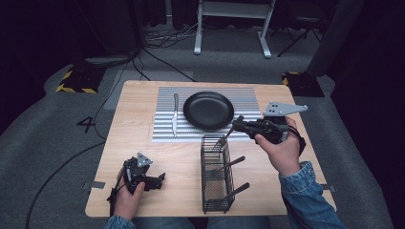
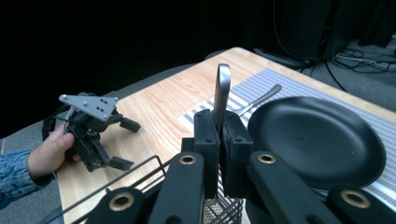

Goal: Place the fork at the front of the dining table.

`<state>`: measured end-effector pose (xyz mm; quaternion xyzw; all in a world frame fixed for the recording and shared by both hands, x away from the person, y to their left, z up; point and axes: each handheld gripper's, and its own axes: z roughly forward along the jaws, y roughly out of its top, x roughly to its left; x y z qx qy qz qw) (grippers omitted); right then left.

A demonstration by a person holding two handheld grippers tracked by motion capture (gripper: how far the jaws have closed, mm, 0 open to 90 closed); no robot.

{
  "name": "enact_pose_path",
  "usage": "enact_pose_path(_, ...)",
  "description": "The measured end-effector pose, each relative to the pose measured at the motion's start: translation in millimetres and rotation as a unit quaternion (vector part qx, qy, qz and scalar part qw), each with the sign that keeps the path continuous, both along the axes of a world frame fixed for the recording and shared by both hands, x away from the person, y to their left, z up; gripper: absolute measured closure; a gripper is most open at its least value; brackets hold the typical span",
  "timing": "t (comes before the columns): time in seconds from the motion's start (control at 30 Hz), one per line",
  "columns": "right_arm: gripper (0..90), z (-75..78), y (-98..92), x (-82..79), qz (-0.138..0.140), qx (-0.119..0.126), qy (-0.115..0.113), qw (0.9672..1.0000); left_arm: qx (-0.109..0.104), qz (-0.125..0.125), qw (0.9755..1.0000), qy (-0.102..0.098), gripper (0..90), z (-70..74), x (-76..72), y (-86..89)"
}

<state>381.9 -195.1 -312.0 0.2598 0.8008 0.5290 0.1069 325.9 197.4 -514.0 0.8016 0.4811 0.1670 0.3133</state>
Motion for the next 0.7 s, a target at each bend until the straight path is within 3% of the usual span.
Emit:
enact_pose_path(0.23,87.4,20.1,-7.6,-5.7,-0.002,0.003,-0.018,0.9998,0.002,-0.001,1.0000,0.000,0.1,0.1,0.1,0.3)
enact_pose_path(0.7,87.3,40.8,-32.1,-1.0,-0.035,0.007,-0.041,0.9985,0.002,-0.001,1.0000,-0.001,0.1,0.1,0.2,0.4)
